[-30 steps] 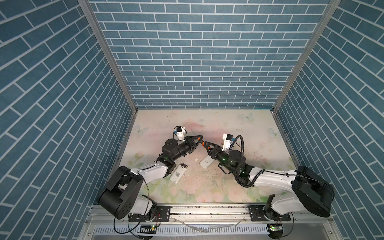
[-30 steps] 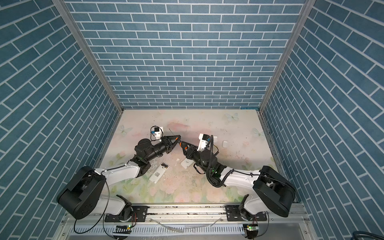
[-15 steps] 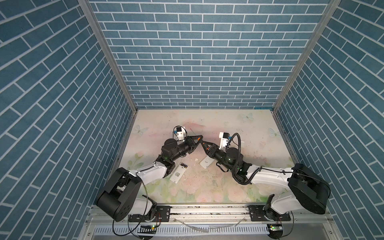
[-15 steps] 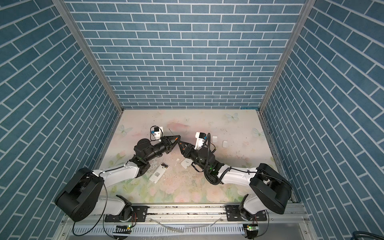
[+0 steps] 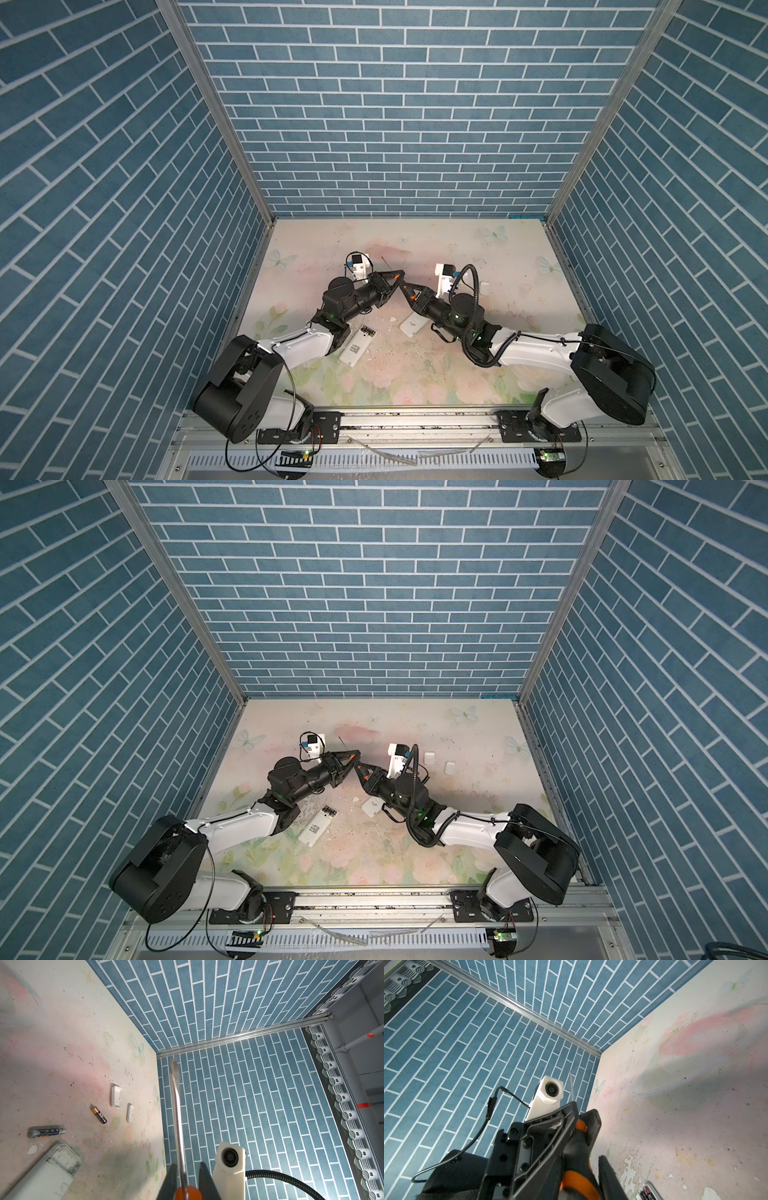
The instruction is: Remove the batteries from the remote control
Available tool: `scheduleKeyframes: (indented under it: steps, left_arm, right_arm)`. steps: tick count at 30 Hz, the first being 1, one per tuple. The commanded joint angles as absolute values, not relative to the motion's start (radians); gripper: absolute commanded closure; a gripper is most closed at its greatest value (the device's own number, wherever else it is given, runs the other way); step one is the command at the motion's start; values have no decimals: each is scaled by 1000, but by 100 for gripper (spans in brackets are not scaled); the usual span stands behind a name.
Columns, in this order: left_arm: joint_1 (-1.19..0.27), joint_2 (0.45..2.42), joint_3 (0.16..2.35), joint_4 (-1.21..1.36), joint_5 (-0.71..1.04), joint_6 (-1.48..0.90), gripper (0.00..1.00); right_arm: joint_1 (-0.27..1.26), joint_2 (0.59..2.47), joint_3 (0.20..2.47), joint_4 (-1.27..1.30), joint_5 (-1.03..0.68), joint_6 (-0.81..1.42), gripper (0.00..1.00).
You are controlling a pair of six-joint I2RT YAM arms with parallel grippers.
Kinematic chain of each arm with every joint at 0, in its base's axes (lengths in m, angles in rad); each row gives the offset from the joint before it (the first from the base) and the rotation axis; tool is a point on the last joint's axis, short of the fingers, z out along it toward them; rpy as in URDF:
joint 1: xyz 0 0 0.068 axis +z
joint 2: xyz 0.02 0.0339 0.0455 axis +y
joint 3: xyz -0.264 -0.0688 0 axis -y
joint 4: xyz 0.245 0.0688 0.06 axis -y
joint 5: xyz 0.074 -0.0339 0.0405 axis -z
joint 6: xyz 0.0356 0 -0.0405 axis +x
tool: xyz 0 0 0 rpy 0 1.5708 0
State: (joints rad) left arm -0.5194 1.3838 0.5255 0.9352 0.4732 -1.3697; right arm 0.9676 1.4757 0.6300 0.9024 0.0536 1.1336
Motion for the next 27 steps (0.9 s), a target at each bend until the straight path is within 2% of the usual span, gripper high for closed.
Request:
scheduleKeyframes:
  steps: [1, 6, 11, 16, 21, 23, 27]
  left_arm:
    - [-524, 1351, 521, 908, 513, -1310, 99]
    - [-511, 1263, 552, 664, 499, -1149, 62]
    - [-483, 1137, 584, 399, 447, -991, 39]
    - [-462, 1012, 589, 197, 406, -906, 34]
    - [-458, 868, 589, -144, 312, -808, 31]
    - [-458, 796, 574, -283, 251, -778, 18]
    - [-458, 670, 544, -492, 174, -757, 9]
  right_arm:
    - [952, 1483, 667, 904, 57, 1145, 100]
    - [950, 1439, 669, 828, 48, 1117, 100]
    - [942, 1357, 675, 684, 49, 1077, 100]
    - [932, 1256, 690, 491, 66, 1028, 100]
    - [901, 1175, 733, 241, 46, 982, 100]
    - [896, 1160, 777, 127, 43, 947, 100]
    - [890, 1158, 864, -56, 22, 887, 100]
